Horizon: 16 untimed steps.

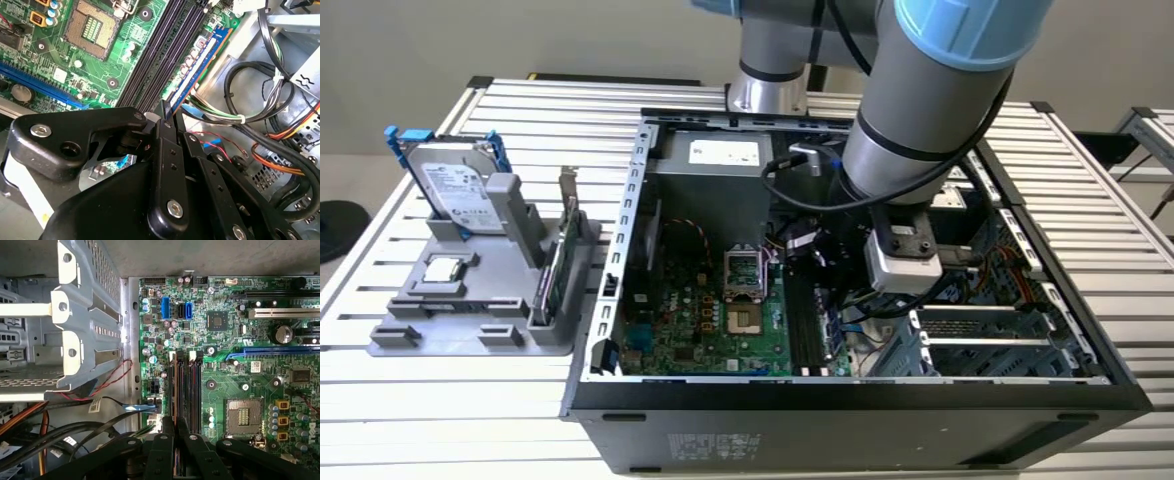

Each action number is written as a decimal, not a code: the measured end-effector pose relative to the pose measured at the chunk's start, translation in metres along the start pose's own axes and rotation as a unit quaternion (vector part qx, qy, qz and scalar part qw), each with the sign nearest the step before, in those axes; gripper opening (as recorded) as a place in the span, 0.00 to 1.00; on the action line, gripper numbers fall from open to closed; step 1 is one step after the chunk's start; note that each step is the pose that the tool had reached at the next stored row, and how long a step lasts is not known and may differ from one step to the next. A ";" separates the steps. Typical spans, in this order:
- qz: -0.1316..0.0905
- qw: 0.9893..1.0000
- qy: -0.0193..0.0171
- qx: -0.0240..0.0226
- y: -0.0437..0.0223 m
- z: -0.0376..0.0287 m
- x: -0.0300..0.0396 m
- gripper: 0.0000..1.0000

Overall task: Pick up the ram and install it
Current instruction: 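Insert the ram into the slot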

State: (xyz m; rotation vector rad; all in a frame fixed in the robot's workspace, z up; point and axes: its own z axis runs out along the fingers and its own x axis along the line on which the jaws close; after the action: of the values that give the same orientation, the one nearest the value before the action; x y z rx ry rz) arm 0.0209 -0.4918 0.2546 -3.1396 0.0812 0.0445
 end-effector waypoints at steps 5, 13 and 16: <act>0.000 1.000 0.000 0.000 0.0000 0.0001 -0.0002 0.00; 0.000 1.000 0.000 0.001 -0.0008 0.0046 -0.0007 0.00; 0.000 1.000 -0.001 0.001 -0.0009 0.0051 -0.0008 0.00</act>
State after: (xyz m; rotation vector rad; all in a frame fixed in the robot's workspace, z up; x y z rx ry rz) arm 0.0200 -0.4908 0.2496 -3.1381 0.0814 0.0476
